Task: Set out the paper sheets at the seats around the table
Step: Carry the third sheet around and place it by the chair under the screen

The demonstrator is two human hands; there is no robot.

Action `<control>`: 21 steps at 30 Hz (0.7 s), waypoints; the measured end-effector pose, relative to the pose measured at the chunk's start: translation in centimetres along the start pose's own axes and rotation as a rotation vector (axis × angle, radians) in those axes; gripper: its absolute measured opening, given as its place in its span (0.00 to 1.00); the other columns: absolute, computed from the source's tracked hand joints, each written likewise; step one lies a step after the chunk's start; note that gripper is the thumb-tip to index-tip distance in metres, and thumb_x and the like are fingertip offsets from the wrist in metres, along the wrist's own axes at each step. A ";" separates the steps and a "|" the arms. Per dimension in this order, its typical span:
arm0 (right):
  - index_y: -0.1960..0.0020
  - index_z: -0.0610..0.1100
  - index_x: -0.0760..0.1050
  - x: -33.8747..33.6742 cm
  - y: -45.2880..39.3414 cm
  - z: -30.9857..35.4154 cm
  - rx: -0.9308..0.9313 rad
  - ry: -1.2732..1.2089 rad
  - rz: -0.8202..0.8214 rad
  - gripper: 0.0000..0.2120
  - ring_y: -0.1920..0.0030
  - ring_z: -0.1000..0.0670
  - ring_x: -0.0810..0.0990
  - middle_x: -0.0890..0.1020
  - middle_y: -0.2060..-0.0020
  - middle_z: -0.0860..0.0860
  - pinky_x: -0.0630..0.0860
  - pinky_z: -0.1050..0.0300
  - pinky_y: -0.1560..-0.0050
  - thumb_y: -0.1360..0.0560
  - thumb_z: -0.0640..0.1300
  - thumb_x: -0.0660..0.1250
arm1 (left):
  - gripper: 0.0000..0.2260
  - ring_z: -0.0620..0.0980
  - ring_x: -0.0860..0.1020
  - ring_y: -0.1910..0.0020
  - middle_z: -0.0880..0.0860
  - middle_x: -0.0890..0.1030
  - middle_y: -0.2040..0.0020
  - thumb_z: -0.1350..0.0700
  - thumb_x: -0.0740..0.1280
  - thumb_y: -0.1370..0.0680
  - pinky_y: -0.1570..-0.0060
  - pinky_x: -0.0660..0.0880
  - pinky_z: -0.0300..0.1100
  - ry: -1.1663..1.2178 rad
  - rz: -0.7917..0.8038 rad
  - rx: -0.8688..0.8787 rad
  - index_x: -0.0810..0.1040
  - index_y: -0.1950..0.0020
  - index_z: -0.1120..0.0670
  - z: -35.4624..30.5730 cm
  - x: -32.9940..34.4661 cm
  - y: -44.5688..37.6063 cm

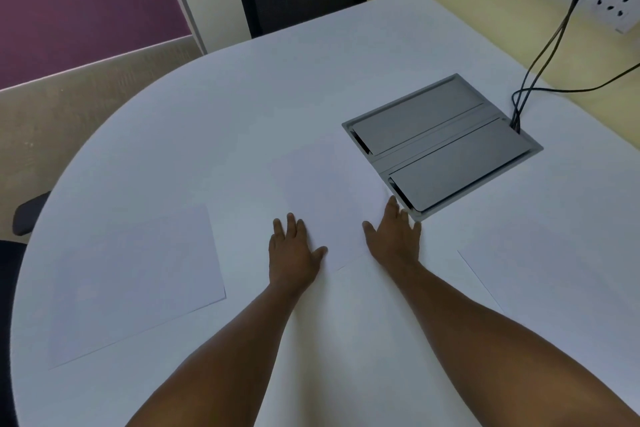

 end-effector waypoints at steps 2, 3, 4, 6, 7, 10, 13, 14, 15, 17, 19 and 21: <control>0.20 0.40 0.49 -0.2 -0.2 0.3 -0.005 -0.070 -0.002 0.38 0.23 0.39 0.62 0.69 0.26 0.40 0.60 0.38 0.26 0.21 0.56 0.61 | 0.36 0.63 0.49 0.21 0.58 0.53 0.19 0.41 0.63 0.22 0.26 0.58 0.55 -0.003 0.006 -0.004 0.57 0.22 0.59 -0.2 -0.1 -0.1; 0.20 0.41 0.50 -0.3 -0.2 0.6 -0.010 -0.104 -0.010 0.38 0.25 0.39 0.65 0.72 0.28 0.40 0.64 0.39 0.28 0.21 0.57 0.62 | 0.36 0.63 0.48 0.21 0.58 0.53 0.19 0.41 0.63 0.22 0.26 0.58 0.56 0.001 0.011 -0.007 0.56 0.22 0.59 -0.2 -0.1 -0.1; 0.20 0.42 0.51 -0.4 -0.3 0.7 -0.015 -0.148 -0.019 0.38 0.27 0.38 0.68 0.74 0.30 0.40 0.67 0.40 0.31 0.21 0.57 0.63 | 0.36 0.63 0.48 0.21 0.58 0.53 0.19 0.41 0.63 0.22 0.26 0.58 0.56 0.005 0.016 -0.009 0.56 0.22 0.59 -0.2 -0.1 -0.1; 0.20 0.42 0.54 -0.7 -0.3 1.0 -0.001 -0.341 -0.021 0.39 0.30 0.38 0.71 0.76 0.32 0.40 0.71 0.41 0.33 0.23 0.57 0.65 | 0.36 0.63 0.48 0.21 0.58 0.53 0.19 0.41 0.63 0.22 0.25 0.57 0.55 0.010 0.023 -0.009 0.56 0.21 0.59 -0.1 -0.1 0.0; 0.21 0.43 0.55 -0.8 -0.4 1.0 0.038 -0.475 -0.004 0.39 0.31 0.39 0.72 0.76 0.32 0.40 0.72 0.41 0.33 0.23 0.57 0.67 | 0.36 0.63 0.49 0.21 0.57 0.53 0.19 0.41 0.63 0.22 0.25 0.57 0.55 0.011 0.025 -0.007 0.56 0.21 0.59 -0.1 0.0 0.1; 0.23 0.46 0.62 -1.5 -1.0 0.8 0.331 -0.977 0.141 0.36 0.33 0.42 0.74 0.73 0.30 0.44 0.74 0.44 0.34 0.25 0.55 0.71 | 0.33 0.62 0.51 0.21 0.57 0.56 0.19 0.42 0.63 0.21 0.26 0.59 0.55 0.052 0.034 -0.012 0.59 0.23 0.59 0.0 0.1 0.5; 0.34 0.40 0.73 -1.9 -0.9 0.4 0.480 -1.270 0.332 0.24 0.44 0.43 0.81 0.81 0.41 0.43 0.80 0.42 0.43 0.26 0.47 0.74 | 0.28 0.63 0.55 0.23 0.58 0.60 0.21 0.44 0.60 0.20 0.28 0.62 0.56 0.131 0.028 -0.025 0.63 0.25 0.61 0.0 0.1 1.3; 0.36 0.39 0.75 -1.9 -0.6 0.3 0.482 -1.282 0.364 0.21 0.49 0.44 0.82 0.82 0.46 0.43 0.82 0.45 0.48 0.26 0.44 0.74 | 0.27 0.63 0.55 0.23 0.59 0.61 0.22 0.45 0.59 0.19 0.29 0.62 0.56 0.159 0.028 -0.030 0.64 0.26 0.61 0.0 0.1 1.6; 0.37 0.39 0.76 -1.9 -0.2 0.2 0.477 -1.276 0.385 0.19 0.52 0.45 0.82 0.83 0.48 0.43 0.82 0.48 0.52 0.26 0.41 0.74 | 0.27 0.63 0.55 0.23 0.59 0.62 0.22 0.46 0.59 0.19 0.29 0.62 0.56 0.193 0.028 -0.038 0.65 0.26 0.62 -0.1 0.2 2.0; 0.39 0.40 0.77 -1.9 0.6 0.2 0.444 -1.251 0.400 0.15 0.54 0.45 0.82 0.83 0.48 0.43 0.80 0.52 0.58 0.25 0.38 0.72 | 0.25 0.63 0.58 0.24 0.61 0.65 0.24 0.48 0.58 0.18 0.30 0.63 0.56 0.297 0.018 -0.088 0.66 0.28 0.64 -0.1 0.3 2.6; 0.40 0.43 0.77 -2.2 1.2 0.4 0.383 -1.246 0.393 0.13 0.53 0.46 0.82 0.83 0.48 0.45 0.80 0.53 0.58 0.24 0.36 0.71 | 0.22 0.63 0.64 0.28 0.63 0.71 0.30 0.50 0.58 0.18 0.31 0.64 0.55 0.411 -0.028 -0.131 0.70 0.32 0.65 -0.3 0.0 3.3; 0.42 0.45 0.78 -2.8 1.6 0.8 0.305 -1.264 0.408 0.12 0.52 0.47 0.82 0.84 0.50 0.47 0.80 0.53 0.57 0.24 0.36 0.70 | 0.14 0.63 0.75 0.42 0.62 0.79 0.46 0.52 0.59 0.18 0.41 0.70 0.52 0.547 -0.123 -0.174 0.75 0.47 0.62 -0.4 -0.6 4.3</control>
Point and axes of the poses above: each hand's wrist, its own y-axis away from the middle knuckle, its own x-axis out of the palm, z = x × y, the point moved 1 cm from there along -y, towards the middle knuckle
